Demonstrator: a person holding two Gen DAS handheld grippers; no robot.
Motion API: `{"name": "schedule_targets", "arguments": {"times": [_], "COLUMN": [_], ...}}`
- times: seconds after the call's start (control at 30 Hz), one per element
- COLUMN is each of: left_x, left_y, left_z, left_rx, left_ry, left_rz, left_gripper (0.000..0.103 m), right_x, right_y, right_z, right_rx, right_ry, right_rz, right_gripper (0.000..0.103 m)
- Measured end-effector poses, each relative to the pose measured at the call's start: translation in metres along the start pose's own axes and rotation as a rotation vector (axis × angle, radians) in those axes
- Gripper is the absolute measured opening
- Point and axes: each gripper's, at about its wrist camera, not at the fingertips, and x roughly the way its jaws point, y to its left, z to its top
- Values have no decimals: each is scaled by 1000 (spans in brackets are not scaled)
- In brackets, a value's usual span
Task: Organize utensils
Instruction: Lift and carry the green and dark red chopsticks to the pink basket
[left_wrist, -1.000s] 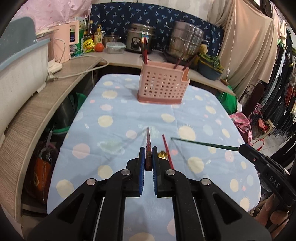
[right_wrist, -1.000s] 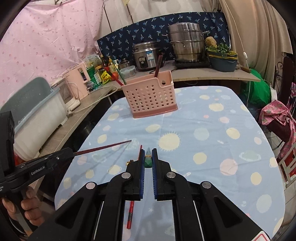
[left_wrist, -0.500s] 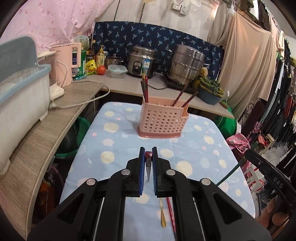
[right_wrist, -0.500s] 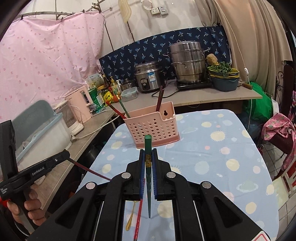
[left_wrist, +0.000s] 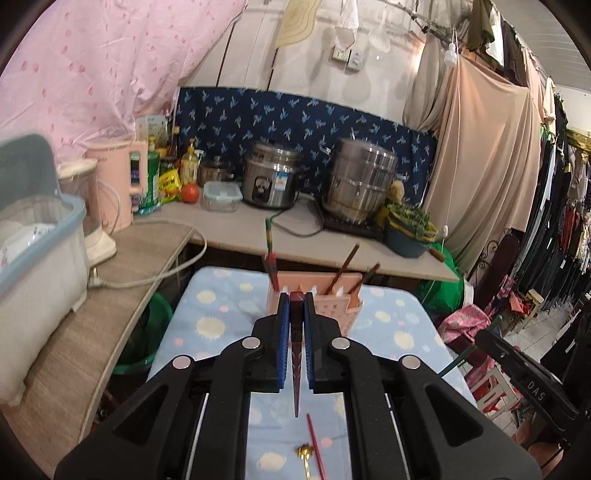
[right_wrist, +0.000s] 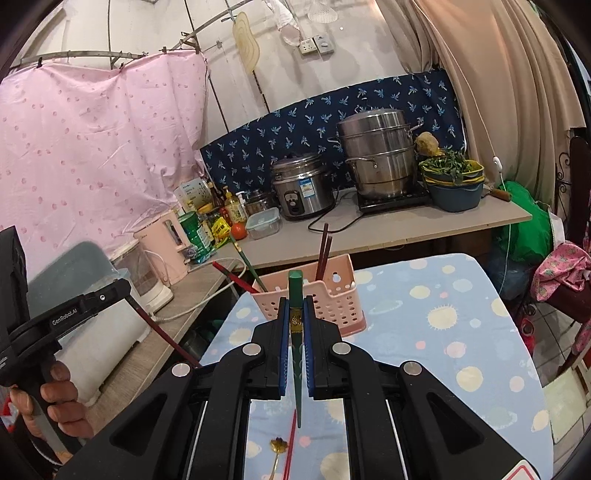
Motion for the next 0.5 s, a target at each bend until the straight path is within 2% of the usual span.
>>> {"name": "schedule_targets", "arguments": {"times": [0.27,0.5], "left_x": [12,48], "left_y": [-17,-21], "left_z": [71,114], "left_rx": [10,1], "left_ry": [-148,-204], "left_rz": [-20,-15], "left_gripper": [7,7], "right_x": [31,71], "right_y": [2,5], "right_z": [58,107], "right_rx": [11,11], "right_ry": [-82,-137], "right_rz": [37,31], "right_gripper": [7,7]}}
